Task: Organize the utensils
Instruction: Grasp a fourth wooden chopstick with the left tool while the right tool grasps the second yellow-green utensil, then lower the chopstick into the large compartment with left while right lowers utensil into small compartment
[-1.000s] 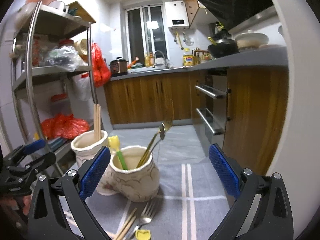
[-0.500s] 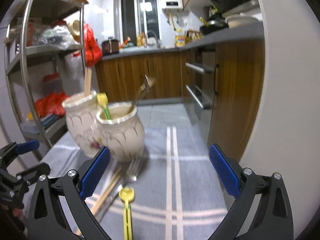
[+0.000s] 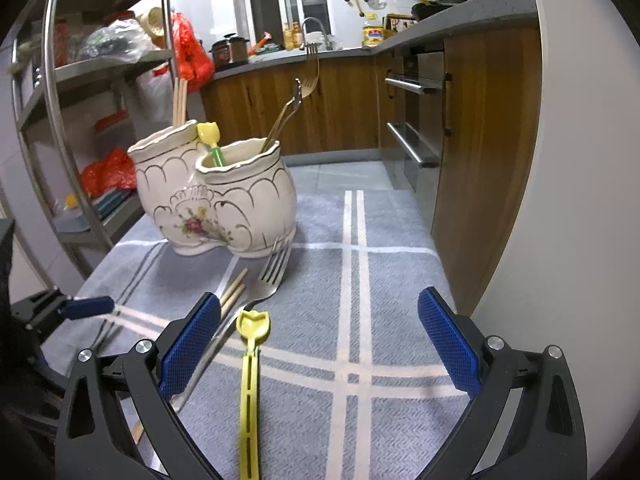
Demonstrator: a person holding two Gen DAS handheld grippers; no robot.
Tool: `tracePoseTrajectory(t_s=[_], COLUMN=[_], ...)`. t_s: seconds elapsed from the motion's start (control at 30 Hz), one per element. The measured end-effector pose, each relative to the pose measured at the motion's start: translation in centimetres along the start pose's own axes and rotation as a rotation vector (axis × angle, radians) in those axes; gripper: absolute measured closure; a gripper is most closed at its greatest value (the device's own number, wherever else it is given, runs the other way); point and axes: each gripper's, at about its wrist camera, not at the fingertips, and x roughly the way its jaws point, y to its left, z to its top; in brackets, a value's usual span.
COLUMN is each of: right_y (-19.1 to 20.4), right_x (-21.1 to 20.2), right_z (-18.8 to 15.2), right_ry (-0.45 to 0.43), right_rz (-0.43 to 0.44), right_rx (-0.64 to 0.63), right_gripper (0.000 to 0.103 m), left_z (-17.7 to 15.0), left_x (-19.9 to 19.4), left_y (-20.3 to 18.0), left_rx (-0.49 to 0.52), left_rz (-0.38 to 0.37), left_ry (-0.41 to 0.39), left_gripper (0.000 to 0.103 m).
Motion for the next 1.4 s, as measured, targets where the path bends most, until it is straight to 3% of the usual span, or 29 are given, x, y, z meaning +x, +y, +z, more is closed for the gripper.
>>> tracePoseTrajectory(t_s=[0.2, 0.33, 0.4, 0.47, 0.5, 0.57, 0.63, 0.9, 1.03, 1.1, 1.17, 1.4], right_y=[-0.2, 0.1, 0.3, 0.7, 0.9, 1.3, 1.8, 3.5, 3.8, 3.9, 4.0, 3.2], right_x=[0.4, 1.0, 1.2, 1.3, 1.3, 1.5, 1.8, 2.6, 3.0, 3.1, 3.1, 1.7], right_z=[-0.1, -0.4, -0.6, -0.8, -0.9, -1.1, -1.5, -2.3, -2.3, -2.3, -2.3, -1.5], right_ry=[0.025, 0.059, 0.073, 0.086, 0.093, 0.125, 0.166, 0.227, 0.229, 0.225, 0.221, 0.133], right_rz=[-0.001, -0.019, -0.015, -0.001, 0.011, 0.044, 0.078, 0.109, 0.108, 0.117, 0.113, 0.117], right_rx=[-0.01, -0.051, -0.07, -0.093, -0.102, -0.123, -0.142, -0.197, -0.198, -0.195, -0.201, -0.165], right_gripper=[0.005, 0.005, 0.007, 0.009, 0.013, 0.027, 0.038, 0.071, 0.078, 0.091, 0.092, 0.092], left_z=[0.1, 0.2, 0.2, 0.2, 0.3, 0.4, 0.3, -0.3, -0.4, -0.4, -0.3, -0.6], left_x=[0.6, 0.7, 0.7, 0.6, 0.4, 0.2, 0.1, -0.5, -0.8, -0.7, -0.7, -1.8], left_y=[-0.4, -1.2, -1.3, -1.5, -1.7, -2.3, -3.0, -0.6, 0.1, 0.0, 0.1, 1.1], left_rx=[0.008, 0.034, 0.042, 0.043, 0.052, 0.081, 0.116, 0.12, 0.103, 0.105, 0.097, 0.077], left_rz=[0.006, -0.001, -0.018, -0.065, -0.074, -0.096, -0.094, -0.041, -0.07, -0.073, -0.079, -0.107], left_ry=[0.023, 0.033, 0.044, 0.054, 0.056, 0.063, 0.073, 0.1, 0.103, 0.095, 0.09, 0.019], left_gripper=[0.012, 0.018, 0.031, 0.05, 0.055, 0.08, 0.094, 0.096, 0.094, 0.094, 0.098, 0.099])
